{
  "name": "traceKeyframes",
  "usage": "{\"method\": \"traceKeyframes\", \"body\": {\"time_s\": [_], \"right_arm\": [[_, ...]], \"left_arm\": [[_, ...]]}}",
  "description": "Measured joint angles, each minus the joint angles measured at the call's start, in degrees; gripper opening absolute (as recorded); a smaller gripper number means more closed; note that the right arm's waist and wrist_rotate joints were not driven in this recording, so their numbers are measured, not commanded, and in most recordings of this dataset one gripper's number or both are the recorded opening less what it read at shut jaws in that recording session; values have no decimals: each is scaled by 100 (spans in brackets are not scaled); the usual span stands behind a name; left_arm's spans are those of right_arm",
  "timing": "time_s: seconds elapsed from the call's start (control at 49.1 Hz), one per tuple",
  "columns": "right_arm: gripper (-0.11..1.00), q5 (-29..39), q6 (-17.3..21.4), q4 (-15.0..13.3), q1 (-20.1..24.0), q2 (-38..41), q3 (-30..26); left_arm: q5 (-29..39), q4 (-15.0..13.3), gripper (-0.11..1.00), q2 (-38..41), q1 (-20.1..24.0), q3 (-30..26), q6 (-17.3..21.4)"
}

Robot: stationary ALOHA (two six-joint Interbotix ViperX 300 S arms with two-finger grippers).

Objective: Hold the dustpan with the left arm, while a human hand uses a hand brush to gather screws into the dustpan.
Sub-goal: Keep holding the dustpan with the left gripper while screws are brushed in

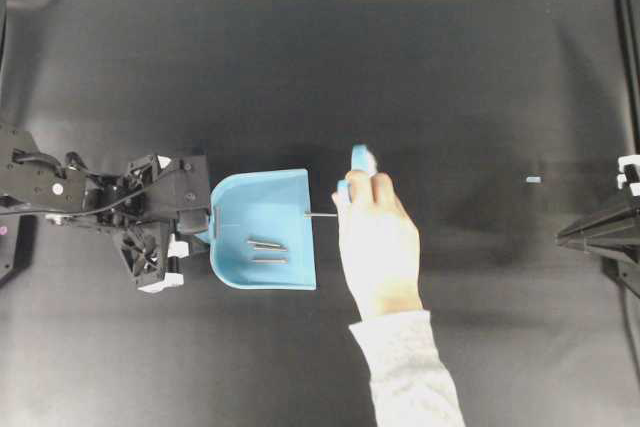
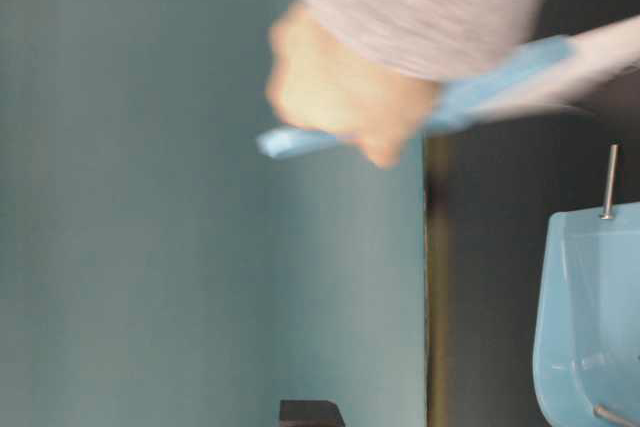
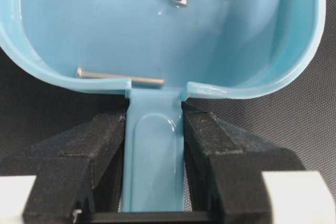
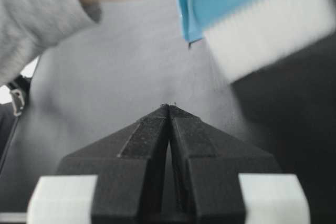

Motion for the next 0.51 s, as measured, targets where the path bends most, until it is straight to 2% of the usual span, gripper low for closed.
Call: {"method": "traceKeyframes", "body": {"time_s": [0.509], "right_arm": [[0, 0, 0, 9, 0, 0, -9]], "left_arm": [[-167, 0, 29, 0, -9, 53, -18]]}}
